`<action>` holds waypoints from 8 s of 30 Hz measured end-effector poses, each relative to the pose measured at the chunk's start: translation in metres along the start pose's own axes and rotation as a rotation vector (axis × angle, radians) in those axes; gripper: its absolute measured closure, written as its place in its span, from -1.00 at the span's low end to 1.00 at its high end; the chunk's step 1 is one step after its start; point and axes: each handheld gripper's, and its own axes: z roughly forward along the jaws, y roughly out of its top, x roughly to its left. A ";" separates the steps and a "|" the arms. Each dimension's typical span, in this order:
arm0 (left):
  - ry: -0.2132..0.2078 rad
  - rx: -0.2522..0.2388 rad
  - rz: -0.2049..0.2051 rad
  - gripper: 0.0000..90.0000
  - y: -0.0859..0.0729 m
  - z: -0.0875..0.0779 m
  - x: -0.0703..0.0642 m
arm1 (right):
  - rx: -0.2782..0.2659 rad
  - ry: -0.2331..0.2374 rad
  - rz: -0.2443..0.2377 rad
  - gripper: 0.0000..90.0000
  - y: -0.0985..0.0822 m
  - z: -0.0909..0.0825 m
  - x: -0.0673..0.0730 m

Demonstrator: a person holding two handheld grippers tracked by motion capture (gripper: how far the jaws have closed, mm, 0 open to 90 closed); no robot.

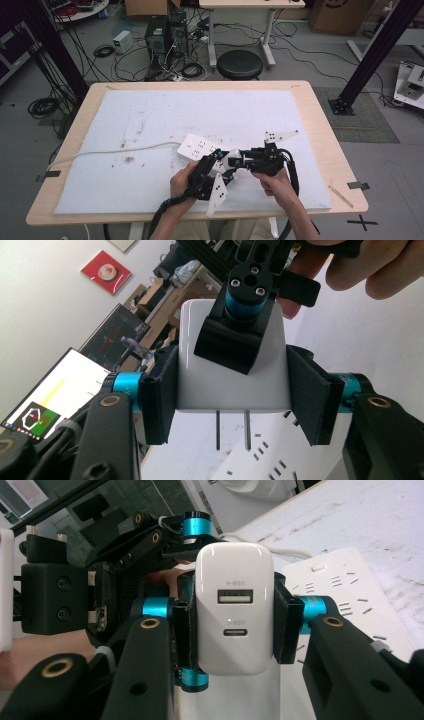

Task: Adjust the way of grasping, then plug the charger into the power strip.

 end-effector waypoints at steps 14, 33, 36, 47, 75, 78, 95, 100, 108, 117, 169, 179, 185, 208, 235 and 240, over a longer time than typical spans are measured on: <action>-0.064 0.034 -0.117 -0.43 -0.005 0.002 0.013 | -0.009 -0.066 0.003 0.40 0.000 -0.006 -0.005; -0.051 0.079 -0.516 -0.45 -0.041 -0.037 0.049 | -0.046 -0.186 -0.040 0.40 0.002 -0.024 -0.004; -0.038 0.107 -0.583 -0.45 -0.053 -0.045 0.057 | -0.049 -0.204 -0.040 0.40 0.002 -0.027 -0.002; 0.074 0.183 -0.770 -0.45 -0.088 -0.079 0.079 | -0.063 -0.321 -0.094 0.40 -0.001 -0.041 0.004; 0.286 0.276 -0.984 -0.50 -0.143 -0.149 0.102 | -0.009 -0.423 -0.147 0.40 -0.007 -0.056 0.014; 0.287 0.270 -0.993 -0.50 -0.145 -0.148 0.101 | 0.005 -0.424 -0.141 0.40 -0.005 -0.055 0.014; 0.279 0.223 -0.971 -0.50 -0.145 -0.143 0.099 | 0.098 -0.410 -0.151 0.40 0.019 -0.040 0.011; 0.273 0.219 -0.966 -0.49 -0.143 -0.144 0.097 | 0.157 -0.408 -0.158 0.40 0.027 -0.032 0.009; 0.269 0.218 -0.961 -0.47 -0.141 -0.146 0.095 | 0.227 -0.396 -0.152 0.40 0.040 -0.020 0.004; 0.269 0.218 -0.960 -0.46 -0.140 -0.146 0.095 | 0.302 -0.388 -0.152 0.40 0.058 -0.002 -0.003; 0.261 0.213 -0.969 -0.40 -0.142 -0.147 0.094 | 0.661 -0.429 -0.207 0.40 0.083 0.059 -0.006; 0.256 0.215 -0.972 -0.40 -0.143 -0.147 0.092 | 0.718 -0.455 -0.207 0.40 0.078 0.066 -0.007; 0.252 0.215 -0.977 -0.39 -0.143 -0.146 0.092 | 0.734 -0.450 -0.208 0.40 0.077 0.069 -0.007; 0.252 0.221 -0.984 -0.38 -0.143 -0.146 0.088 | 0.859 -0.479 -0.203 0.40 0.080 0.085 -0.013; 0.222 0.224 -0.975 -0.35 -0.137 -0.140 0.087 | 0.898 -0.492 -0.190 0.42 0.073 0.090 -0.017; 0.218 0.229 -0.966 -0.34 -0.137 -0.140 0.088 | 0.904 -0.496 -0.199 0.42 0.073 0.091 -0.017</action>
